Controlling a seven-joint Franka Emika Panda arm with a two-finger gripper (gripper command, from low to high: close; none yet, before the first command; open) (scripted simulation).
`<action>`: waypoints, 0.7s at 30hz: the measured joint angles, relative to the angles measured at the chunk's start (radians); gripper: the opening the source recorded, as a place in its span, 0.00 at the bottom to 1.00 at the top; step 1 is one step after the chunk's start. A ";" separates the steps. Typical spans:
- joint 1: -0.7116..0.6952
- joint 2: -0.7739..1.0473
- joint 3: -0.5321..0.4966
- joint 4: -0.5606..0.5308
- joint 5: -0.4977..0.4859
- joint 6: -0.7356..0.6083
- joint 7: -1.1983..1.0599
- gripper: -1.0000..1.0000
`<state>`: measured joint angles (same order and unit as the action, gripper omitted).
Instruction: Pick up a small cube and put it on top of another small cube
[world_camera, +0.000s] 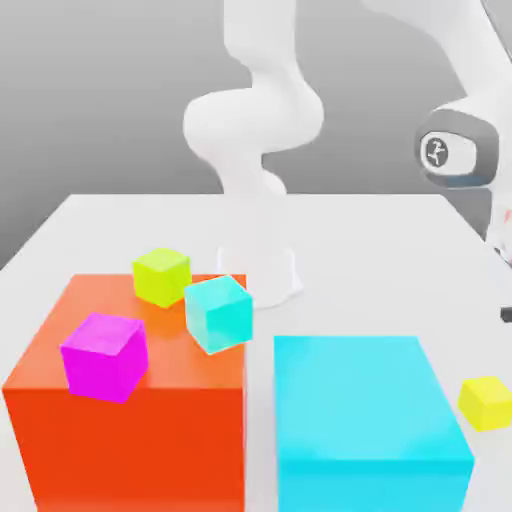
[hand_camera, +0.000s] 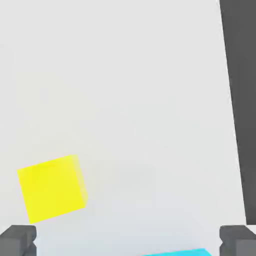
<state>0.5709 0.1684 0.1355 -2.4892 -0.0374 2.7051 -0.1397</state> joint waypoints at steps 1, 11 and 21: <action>0.013 0.037 0.004 -0.005 -0.025 0.016 -0.014 0.50; 0.068 0.243 -0.045 0.024 -0.098 0.167 0.008 0.00; -0.010 0.034 -0.042 0.025 -0.026 -0.038 -0.058 0.00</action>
<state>0.5609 0.2029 0.0939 -2.4646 -0.0637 2.6676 -0.1979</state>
